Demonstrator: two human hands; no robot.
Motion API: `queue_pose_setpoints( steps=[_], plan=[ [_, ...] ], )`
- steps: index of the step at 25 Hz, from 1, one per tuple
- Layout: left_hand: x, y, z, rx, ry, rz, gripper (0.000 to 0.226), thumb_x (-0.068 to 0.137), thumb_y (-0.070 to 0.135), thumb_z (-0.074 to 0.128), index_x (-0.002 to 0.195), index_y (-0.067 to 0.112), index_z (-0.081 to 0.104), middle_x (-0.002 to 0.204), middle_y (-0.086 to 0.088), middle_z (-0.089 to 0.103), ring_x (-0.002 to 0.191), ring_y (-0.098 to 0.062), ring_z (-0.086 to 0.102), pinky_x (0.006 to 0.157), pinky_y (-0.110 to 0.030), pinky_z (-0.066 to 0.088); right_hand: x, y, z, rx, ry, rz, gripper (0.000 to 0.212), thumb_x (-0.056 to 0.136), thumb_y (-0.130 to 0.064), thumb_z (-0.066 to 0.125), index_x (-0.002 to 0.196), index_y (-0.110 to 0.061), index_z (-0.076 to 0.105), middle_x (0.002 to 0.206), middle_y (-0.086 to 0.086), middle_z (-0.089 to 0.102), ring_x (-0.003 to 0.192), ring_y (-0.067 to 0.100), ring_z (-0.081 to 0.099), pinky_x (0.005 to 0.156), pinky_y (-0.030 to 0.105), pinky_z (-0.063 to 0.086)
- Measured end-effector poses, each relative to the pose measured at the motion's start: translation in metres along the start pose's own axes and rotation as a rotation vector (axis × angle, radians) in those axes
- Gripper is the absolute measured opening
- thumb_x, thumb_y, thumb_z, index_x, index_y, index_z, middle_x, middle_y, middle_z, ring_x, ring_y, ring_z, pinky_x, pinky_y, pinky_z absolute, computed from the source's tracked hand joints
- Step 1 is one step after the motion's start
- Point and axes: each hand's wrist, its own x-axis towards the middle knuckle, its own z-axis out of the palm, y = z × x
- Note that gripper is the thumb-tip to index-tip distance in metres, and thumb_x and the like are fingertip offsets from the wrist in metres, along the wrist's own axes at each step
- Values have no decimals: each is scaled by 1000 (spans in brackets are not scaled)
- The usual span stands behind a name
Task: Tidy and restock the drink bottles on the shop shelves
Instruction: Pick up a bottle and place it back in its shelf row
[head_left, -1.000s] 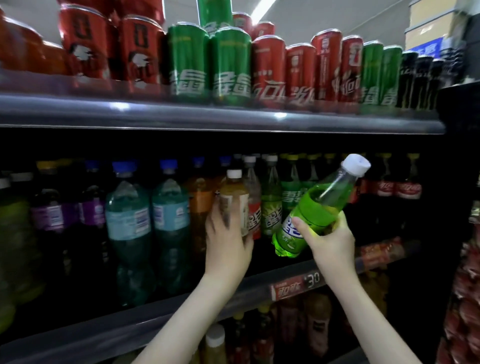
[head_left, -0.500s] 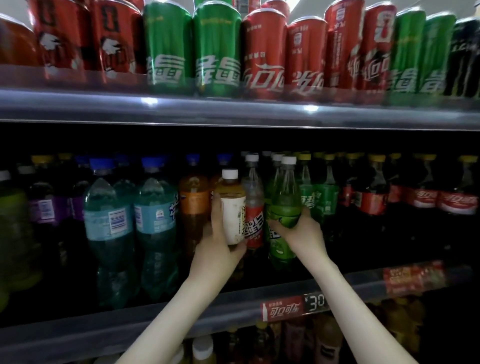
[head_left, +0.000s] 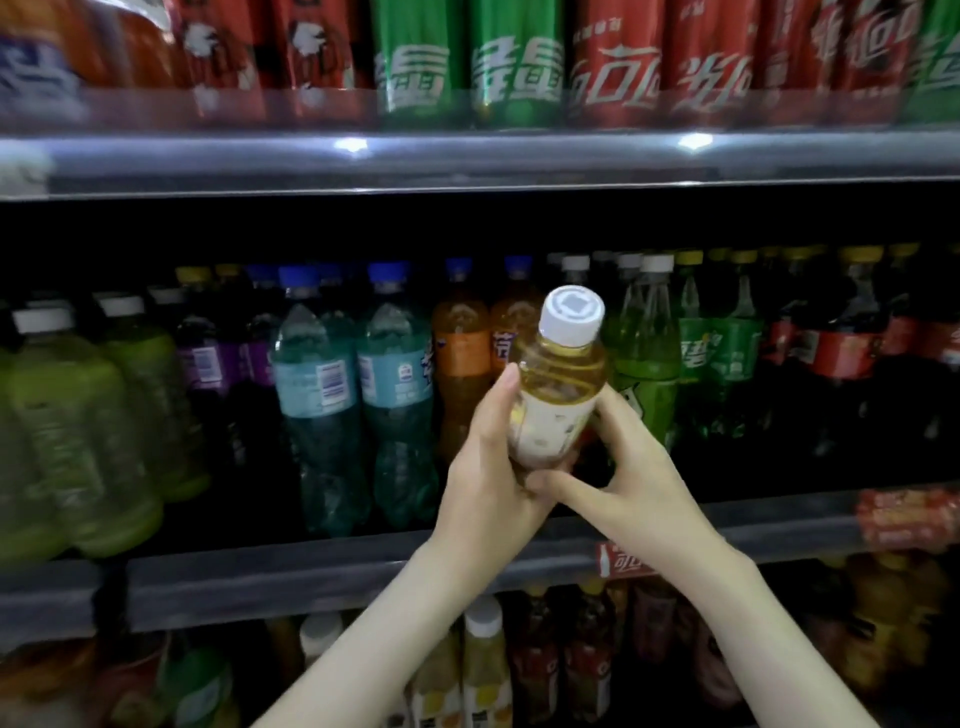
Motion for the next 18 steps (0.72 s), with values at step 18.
queue_pose_setpoints(
  steps=[18],
  plan=[
    [-90, -47, -362, 344, -122, -160, 51, 93, 22, 51, 142, 24, 38, 134, 6, 48, 124, -3, 46, 99, -12, 37, -3, -144, 248, 262, 141, 131, 34, 70, -22, 82, 99, -27, 66, 90, -25, 70, 84, -6, 66, 65, 7, 48]
  ],
)
